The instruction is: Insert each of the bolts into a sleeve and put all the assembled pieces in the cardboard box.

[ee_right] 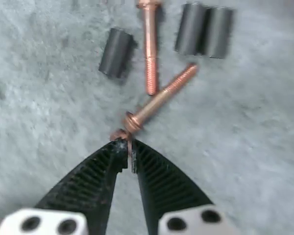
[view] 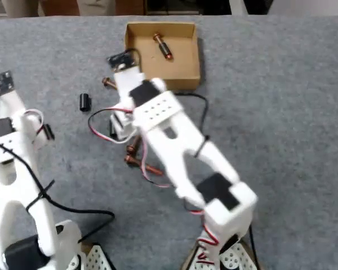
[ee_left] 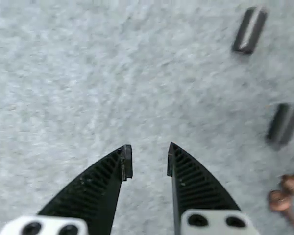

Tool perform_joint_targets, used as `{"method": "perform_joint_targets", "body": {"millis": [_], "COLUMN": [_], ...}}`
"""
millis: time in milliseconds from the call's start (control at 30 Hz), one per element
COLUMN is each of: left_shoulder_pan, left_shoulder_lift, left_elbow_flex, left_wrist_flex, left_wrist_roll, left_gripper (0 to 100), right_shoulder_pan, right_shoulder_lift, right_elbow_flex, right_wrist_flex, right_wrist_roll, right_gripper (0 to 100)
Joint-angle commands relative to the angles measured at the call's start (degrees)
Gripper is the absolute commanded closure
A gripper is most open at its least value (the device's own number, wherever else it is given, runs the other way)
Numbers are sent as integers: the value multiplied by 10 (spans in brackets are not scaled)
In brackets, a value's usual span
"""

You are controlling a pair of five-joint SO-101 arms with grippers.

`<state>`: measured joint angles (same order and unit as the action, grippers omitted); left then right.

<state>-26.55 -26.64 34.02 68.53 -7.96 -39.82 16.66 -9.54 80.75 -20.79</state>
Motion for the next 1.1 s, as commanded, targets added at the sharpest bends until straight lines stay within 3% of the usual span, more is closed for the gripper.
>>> {"method": "perform_joint_targets", "body": {"millis": [0,267,433,633,1067], "left_shoulder_pan": [-25,-30,-32,-32,-31], "left_shoulder_lift": [-48,-157,-211,-239,-240], "left_elbow_flex": [17,69,115,140,142], "left_wrist_flex": [4,-2,-51,-52,-53], "left_wrist_roll": [-37,-47,-46,-45,-11], "left_gripper": [871,868,867,867,825], "right_shoulder_pan": [-16,-15,-16,-17,-33], "right_shoulder_lift": [65,271,388,499,582], "right_elbow_flex": [-87,-358,-551,-739,-778], "right_wrist_flex": [-6,104,156,206,190], "right_wrist_roll": [-33,-55,-62,-62,-105], "right_gripper": [995,821,836,852,859]}}
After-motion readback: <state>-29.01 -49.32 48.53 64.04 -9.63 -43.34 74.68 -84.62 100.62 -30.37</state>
